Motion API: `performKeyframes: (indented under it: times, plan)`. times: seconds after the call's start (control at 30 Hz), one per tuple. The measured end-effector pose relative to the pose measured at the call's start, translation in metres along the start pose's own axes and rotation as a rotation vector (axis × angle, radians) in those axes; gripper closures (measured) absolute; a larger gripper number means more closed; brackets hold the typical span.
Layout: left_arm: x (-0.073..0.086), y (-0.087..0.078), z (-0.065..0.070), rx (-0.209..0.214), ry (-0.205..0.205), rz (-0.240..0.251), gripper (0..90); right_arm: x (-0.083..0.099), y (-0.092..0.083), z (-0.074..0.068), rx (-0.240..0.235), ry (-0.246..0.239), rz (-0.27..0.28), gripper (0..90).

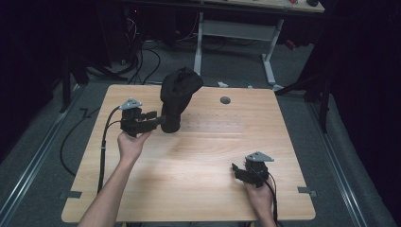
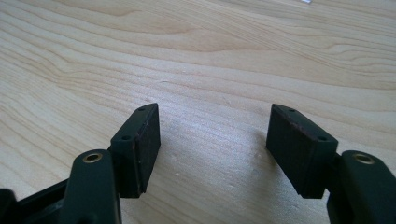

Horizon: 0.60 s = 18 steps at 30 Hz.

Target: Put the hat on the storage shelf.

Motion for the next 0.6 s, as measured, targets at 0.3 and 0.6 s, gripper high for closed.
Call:
performKeyframes:
  times: [0.3,0.6]
  plan:
    - [0.004,-0.011,-0.002,0.007,0.004,-0.025,49.0,0.000,0.000,0.000,0.000,0.000,0.000,35.2]
    - [0.006,-0.024,0.001,-0.015,0.031,-0.016,47.9,0.000,0.000,0.000,0.000,0.000,0.000,35.2]
Point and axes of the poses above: each handheld gripper's, and its own axes: y roughly forward along the jaws, x roughly out of its underside, z roughly to its right, the point moved 6 cm from there along y, roughly forward along the jaws, and after that the axes turned 7 degrees about z, right-handed, at the moved point
